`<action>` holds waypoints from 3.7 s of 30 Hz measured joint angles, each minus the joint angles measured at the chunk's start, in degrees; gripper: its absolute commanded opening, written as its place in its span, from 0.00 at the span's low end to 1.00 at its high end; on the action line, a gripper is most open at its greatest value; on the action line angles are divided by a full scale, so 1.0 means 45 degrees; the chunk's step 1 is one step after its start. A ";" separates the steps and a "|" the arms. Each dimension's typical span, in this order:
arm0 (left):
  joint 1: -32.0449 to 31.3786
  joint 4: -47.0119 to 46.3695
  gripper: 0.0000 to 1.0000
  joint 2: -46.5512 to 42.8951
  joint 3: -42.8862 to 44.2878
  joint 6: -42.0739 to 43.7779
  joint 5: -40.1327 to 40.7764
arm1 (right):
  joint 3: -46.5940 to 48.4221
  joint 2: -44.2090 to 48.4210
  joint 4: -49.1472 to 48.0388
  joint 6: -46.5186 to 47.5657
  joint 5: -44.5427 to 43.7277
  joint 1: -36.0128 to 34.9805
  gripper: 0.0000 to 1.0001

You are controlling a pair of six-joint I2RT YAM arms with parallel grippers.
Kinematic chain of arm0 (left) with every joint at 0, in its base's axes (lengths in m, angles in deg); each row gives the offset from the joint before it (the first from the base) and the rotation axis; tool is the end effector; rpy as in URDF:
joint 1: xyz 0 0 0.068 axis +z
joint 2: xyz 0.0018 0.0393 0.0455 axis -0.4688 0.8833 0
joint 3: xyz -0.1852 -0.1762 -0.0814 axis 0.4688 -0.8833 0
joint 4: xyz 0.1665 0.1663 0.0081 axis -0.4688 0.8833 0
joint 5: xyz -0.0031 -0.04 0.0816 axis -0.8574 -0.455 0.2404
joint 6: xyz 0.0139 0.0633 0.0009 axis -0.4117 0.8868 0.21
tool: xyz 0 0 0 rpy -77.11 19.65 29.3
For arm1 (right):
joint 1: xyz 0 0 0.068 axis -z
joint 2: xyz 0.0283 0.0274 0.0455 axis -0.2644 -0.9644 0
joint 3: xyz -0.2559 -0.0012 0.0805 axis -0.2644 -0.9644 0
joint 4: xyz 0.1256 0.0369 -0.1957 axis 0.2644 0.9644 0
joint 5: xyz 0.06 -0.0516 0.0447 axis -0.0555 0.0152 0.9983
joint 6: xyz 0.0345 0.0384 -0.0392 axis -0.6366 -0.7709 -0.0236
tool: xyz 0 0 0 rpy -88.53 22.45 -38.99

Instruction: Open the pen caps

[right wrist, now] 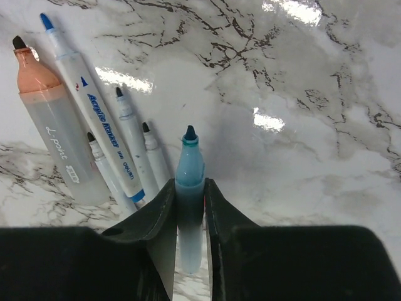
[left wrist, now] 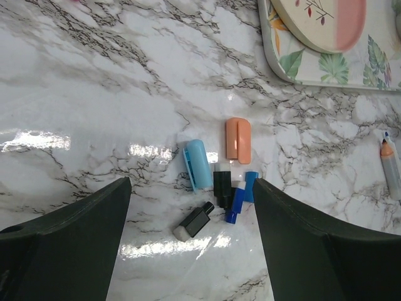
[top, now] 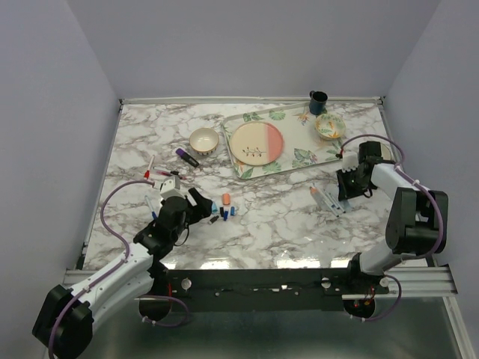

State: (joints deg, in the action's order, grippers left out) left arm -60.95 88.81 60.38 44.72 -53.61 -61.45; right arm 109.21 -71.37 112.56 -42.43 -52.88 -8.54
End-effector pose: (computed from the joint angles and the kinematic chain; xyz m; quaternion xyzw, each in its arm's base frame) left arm 0.1371 -0.0723 0.1760 -0.1800 0.8343 -0.2371 0.4641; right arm 0.2644 -0.0202 0.1697 -0.1486 0.9695 0.0670 0.1829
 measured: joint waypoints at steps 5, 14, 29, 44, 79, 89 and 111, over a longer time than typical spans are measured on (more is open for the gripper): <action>0.0010 0.0034 0.87 -0.0175 -0.0087 0.0000 0.0005 | 0.0049 -0.0272 0.0151 0.0068 0.0019 0.0058 0.38; 0.0092 0.0131 0.91 -0.0330 -0.0102 0.0039 0.0010 | 0.0160 -0.0384 0.0325 0.0102 0.0170 0.0155 0.43; 0.0233 0.0816 0.99 -0.0185 -0.0092 0.0078 0.0641 | 0.0165 0.0903 0.0510 0.0219 0.0529 0.0185 0.58; 0.1287 0.1428 0.99 0.2288 0.1962 -0.0044 0.1015 | 0.0160 0.4760 0.0665 0.0869 0.2657 0.0185 0.59; 0.4891 0.6756 0.57 1.4887 1.4683 -0.2045 0.1486 | 0.0117 0.5639 0.0719 0.1341 0.4420 0.0185 0.59; 0.5659 0.7524 0.65 1.5965 1.5659 -0.2346 0.1098 | 0.0117 0.5639 0.0724 0.1350 0.4425 0.0185 0.59; 0.5833 0.9224 0.46 1.8282 1.8676 -0.1923 0.0855 | 0.0117 0.5639 0.0792 0.1443 0.4459 0.0185 0.59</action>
State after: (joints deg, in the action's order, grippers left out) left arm -34.70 130.32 142.65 128.76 -62.26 -57.60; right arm 109.74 -45.99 116.12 -35.94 -32.82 -7.71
